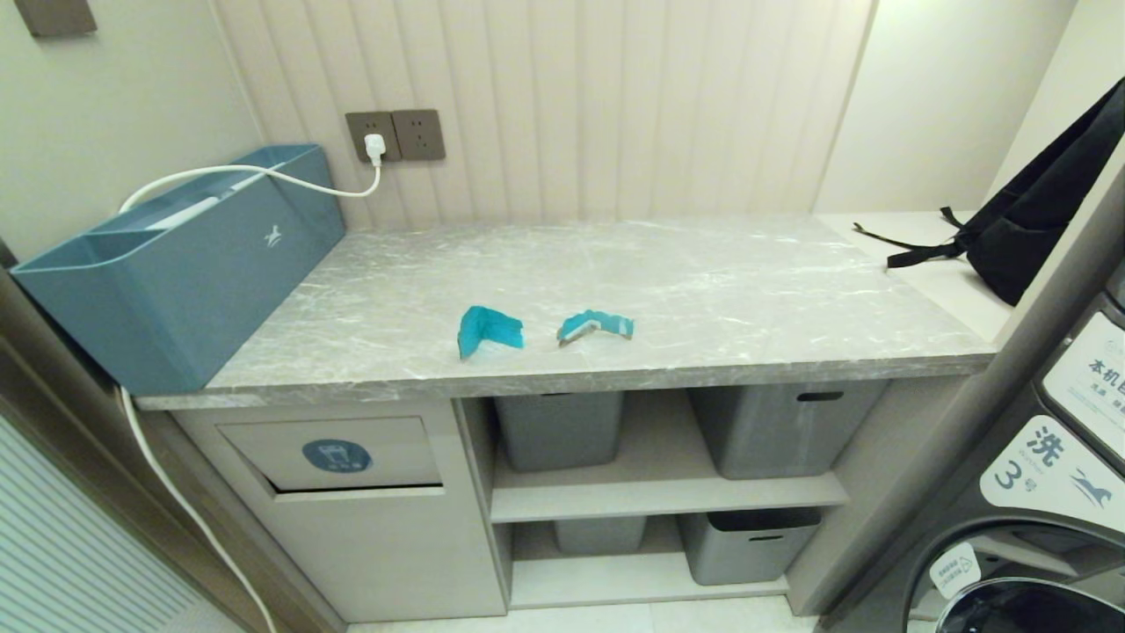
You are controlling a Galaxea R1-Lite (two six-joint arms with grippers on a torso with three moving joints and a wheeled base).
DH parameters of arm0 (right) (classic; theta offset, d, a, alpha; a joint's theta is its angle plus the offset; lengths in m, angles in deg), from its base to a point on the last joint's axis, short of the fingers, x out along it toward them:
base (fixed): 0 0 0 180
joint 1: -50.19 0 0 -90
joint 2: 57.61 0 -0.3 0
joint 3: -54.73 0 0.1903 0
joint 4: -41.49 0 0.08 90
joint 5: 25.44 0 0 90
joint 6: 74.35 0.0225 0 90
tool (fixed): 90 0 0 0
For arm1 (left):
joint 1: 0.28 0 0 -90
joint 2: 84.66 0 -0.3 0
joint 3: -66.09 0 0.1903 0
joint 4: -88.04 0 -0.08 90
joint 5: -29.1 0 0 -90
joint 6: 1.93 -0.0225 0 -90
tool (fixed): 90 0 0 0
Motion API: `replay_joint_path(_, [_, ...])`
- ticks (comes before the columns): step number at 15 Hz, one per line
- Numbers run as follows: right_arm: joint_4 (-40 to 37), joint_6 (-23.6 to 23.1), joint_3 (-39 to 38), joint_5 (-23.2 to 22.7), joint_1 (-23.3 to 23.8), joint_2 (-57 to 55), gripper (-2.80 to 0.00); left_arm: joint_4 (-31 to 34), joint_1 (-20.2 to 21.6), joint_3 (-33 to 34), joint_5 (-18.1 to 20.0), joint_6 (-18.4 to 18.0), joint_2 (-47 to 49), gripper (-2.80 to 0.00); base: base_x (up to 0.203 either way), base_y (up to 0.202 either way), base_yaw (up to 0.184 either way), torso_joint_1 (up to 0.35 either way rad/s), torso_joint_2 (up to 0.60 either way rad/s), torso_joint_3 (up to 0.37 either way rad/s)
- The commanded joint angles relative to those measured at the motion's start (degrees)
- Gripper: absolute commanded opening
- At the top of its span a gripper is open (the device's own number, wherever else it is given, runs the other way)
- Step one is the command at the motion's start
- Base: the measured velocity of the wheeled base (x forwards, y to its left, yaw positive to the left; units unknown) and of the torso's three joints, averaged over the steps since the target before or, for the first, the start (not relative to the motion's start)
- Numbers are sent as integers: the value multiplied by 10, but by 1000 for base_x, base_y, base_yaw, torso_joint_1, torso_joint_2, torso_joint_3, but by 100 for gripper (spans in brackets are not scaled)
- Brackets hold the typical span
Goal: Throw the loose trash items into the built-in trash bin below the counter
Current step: Pick up the garbage
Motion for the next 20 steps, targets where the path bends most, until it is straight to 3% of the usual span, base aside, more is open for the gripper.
replay_joint_path(1, [0, -1, 0, 0, 0, 1, -280, 1, 1, 0, 1, 0, -1, -280, 0, 0, 0, 0, 0, 0])
replay_joint_path(5, [0, -1, 0, 0, 0, 1, -280, 1, 0, 0, 1, 0, -1, -280, 25, 0, 1, -1, -2, 1])
replay_joint_path(14, [0, 3, 0, 0, 0, 0, -280, 1, 0, 0, 1, -3, -1, -280, 190, 0, -2, 7, 2, 2])
replay_joint_path(17, [0, 6, 0, 0, 0, 1, -280, 1, 0, -3, 15, -9, -2, -280, 39, 0, -3, 6, 1, 1])
replay_joint_path(20, [2, 5, 0, 0, 0, 1, -280, -1, 0, -97, 34, 3, 31, -280, 0, 0, 0, 0, 0, 0])
